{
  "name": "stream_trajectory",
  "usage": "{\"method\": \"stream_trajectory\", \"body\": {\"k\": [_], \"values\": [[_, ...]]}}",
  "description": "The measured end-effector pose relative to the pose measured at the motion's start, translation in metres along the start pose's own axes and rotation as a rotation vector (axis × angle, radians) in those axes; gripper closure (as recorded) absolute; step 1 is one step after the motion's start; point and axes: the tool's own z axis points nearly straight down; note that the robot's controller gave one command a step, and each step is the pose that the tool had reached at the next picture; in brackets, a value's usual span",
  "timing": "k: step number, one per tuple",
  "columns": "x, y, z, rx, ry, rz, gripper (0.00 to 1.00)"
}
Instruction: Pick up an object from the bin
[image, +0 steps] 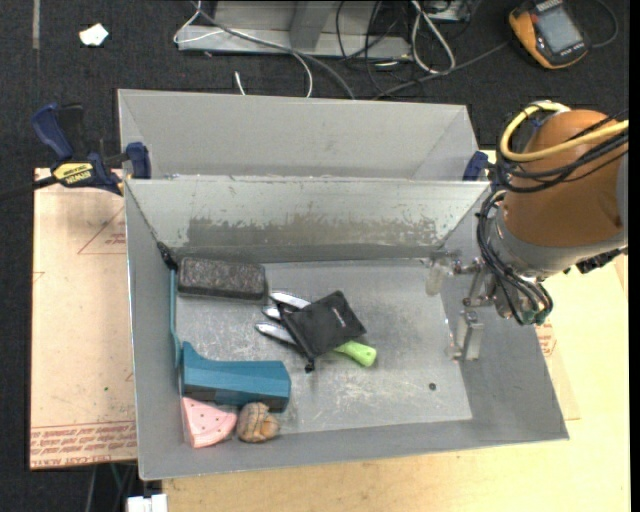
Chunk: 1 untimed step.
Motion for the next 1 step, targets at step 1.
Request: {"method": "stream_trajectory", "body": {"k": [1], "values": [[0.0291, 0.0443, 0.0631, -0.001, -0.005, -0.009, 0.0]]}}
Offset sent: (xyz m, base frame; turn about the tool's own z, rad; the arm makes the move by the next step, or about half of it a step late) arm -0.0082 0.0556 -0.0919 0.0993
